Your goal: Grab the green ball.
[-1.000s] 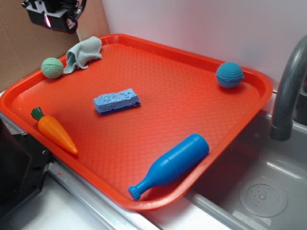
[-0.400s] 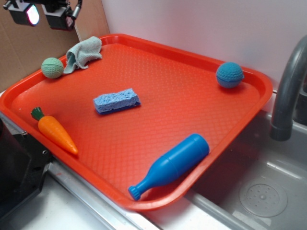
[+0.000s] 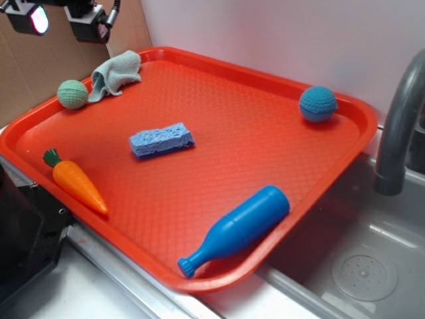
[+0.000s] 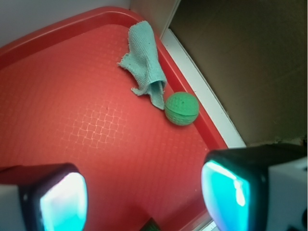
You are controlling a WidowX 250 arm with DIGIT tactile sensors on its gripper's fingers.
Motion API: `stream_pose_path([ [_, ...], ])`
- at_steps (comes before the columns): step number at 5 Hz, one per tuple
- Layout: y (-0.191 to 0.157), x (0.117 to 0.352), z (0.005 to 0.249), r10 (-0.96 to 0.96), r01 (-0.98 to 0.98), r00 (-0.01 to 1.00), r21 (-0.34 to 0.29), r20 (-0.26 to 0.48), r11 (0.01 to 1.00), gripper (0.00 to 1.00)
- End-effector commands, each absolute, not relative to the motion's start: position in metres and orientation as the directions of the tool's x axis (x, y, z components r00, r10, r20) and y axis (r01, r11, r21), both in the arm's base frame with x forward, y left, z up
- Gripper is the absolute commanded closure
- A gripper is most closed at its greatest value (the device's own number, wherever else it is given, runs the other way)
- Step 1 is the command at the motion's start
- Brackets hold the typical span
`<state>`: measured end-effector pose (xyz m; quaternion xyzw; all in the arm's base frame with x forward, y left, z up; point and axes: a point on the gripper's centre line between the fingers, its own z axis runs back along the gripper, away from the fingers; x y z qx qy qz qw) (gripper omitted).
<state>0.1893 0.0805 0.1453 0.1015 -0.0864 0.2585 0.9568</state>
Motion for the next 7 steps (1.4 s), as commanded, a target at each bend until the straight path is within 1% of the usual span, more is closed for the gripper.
stream_pose_path([
  [1,0.135,0.174,0.113,0.814,-0.858,0.514,0.131,0.27,0.497,0.0],
  [2,0.159,0.175,0.079,0.911,-0.945,0.326,0.101,0.252,0.31,0.0],
  [3,0.181,0.173,0.056,0.926,-0.956,0.288,0.124,0.242,0.265,0.0],
  [4,0.194,0.179,0.034,0.913,-0.945,0.323,0.131,0.249,0.299,0.0],
  [5,0.186,0.186,0.031,0.895,-0.93,0.366,0.137,0.255,0.341,1.0],
  [6,0.174,0.188,0.046,0.873,-0.91,0.414,0.119,0.257,0.396,1.0],
  [7,0.15,0.19,0.08,0.762,-0.812,0.582,0.155,0.282,0.563,1.0],
])
